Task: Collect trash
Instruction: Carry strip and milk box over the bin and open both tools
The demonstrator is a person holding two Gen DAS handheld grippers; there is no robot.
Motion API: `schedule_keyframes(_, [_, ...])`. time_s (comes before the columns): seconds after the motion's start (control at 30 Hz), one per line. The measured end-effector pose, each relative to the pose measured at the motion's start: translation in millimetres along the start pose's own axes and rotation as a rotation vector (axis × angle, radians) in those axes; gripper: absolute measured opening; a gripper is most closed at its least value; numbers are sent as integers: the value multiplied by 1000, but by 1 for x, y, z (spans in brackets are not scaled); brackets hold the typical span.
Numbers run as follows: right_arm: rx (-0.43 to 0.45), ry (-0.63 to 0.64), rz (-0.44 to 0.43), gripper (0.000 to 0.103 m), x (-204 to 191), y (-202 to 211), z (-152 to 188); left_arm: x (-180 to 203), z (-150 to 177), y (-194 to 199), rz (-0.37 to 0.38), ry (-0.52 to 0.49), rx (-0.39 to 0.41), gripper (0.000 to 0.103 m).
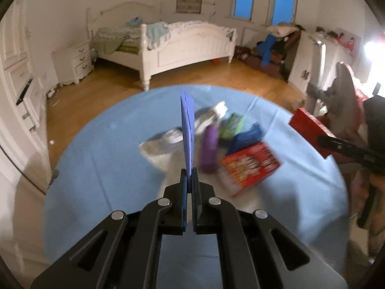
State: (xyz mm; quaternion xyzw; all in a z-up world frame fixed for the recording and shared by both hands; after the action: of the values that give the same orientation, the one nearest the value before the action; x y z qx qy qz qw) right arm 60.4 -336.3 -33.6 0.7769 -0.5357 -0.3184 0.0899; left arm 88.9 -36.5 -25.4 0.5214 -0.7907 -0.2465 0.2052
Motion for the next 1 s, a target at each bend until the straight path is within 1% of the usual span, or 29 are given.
schedule_keyframes(0.07, [38, -17, 1, 54, 6, 14, -7, 17, -9, 1, 27, -4, 14, 3])
schedule_keyframes(0.17, [80, -31, 8, 54, 16, 31, -16, 52, -27, -1, 83, -23, 42, 3])
schedule_keyframes(0.27, [120, -18, 40, 54, 26, 48, -25, 87, -40, -8, 131, -43, 67, 3])
schedule_keyframes(0.47, [195, -14, 113, 54, 54, 84, -39, 158, -57, -32, 233, -90, 80, 3])
schedule_keyframes(0.6, [226, -35, 158, 54, 84, 103, -47, 197, -62, -51, 300, -113, 67, 3])
schedule_keyframes(0.7, [240, -57, 192, 54, 107, 113, -49, 220, -62, -64, 339, -112, 47, 3])
schedule_keyframes(0.83, [249, -91, 233, 54, 140, 122, -45, 243, -62, -82, 376, -110, 15, 3])
schedule_keyframes(1.0, [240, -139, 267, 54, 172, 121, -37, 266, -59, -104, 411, -111, -21, 3])
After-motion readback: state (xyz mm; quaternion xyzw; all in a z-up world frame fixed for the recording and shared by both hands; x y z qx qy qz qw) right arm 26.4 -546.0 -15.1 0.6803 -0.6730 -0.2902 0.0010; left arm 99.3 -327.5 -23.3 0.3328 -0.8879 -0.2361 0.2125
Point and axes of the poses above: each gripper's, at about its wrist camera, not at the fingertips, and y roughly against the way its jaws point, x to its right, z to its underside, the point moved 3 cm from there along -y, roughly the way its jaws point, and after that the axes turned 7 degrees about x, right-handed, at the moved point
